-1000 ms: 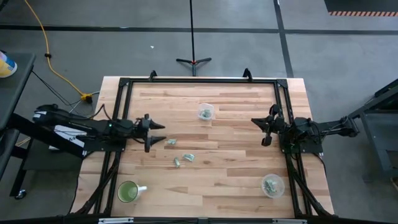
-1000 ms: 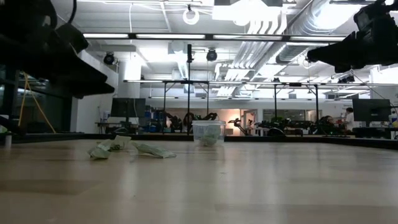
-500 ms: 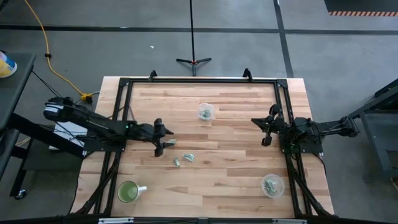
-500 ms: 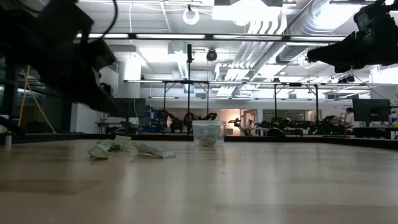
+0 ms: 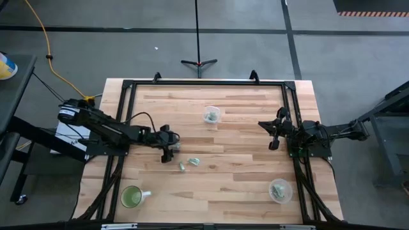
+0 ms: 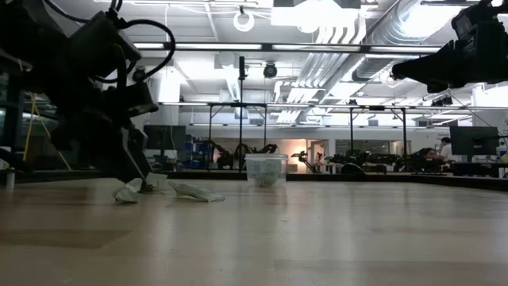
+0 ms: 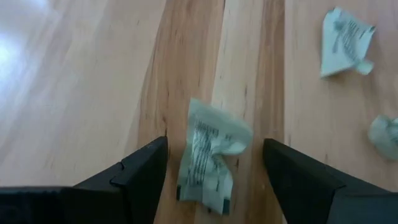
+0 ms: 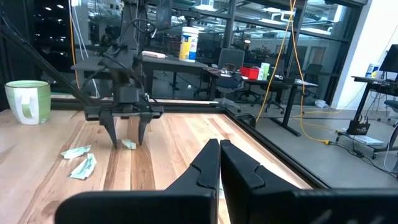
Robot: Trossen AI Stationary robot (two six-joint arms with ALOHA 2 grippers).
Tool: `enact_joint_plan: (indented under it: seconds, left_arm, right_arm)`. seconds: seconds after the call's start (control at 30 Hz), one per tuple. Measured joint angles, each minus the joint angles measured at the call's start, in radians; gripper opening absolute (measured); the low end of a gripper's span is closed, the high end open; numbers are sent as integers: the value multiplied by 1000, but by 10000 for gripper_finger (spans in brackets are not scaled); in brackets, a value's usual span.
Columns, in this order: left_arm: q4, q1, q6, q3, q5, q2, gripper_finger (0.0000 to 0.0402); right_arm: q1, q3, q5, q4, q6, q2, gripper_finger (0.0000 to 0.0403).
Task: Pick and place items into bin
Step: Put the green stevia packet into the square transparent bin
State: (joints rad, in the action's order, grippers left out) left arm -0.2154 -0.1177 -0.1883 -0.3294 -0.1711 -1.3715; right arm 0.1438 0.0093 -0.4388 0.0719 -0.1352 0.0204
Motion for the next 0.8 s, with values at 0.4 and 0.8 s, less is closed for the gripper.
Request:
enact_joint_plan:
  seconds: [0.4, 0.8]
  left_arm:
    - [-44, 0, 86, 0, -9, -20, 129]
    - [-298, 100, 390, -82, -107, -20, 46]
  right_arm:
    - [0, 0, 0, 0, 0, 0, 3]
    - [0, 0, 0, 0, -4, 0, 7]
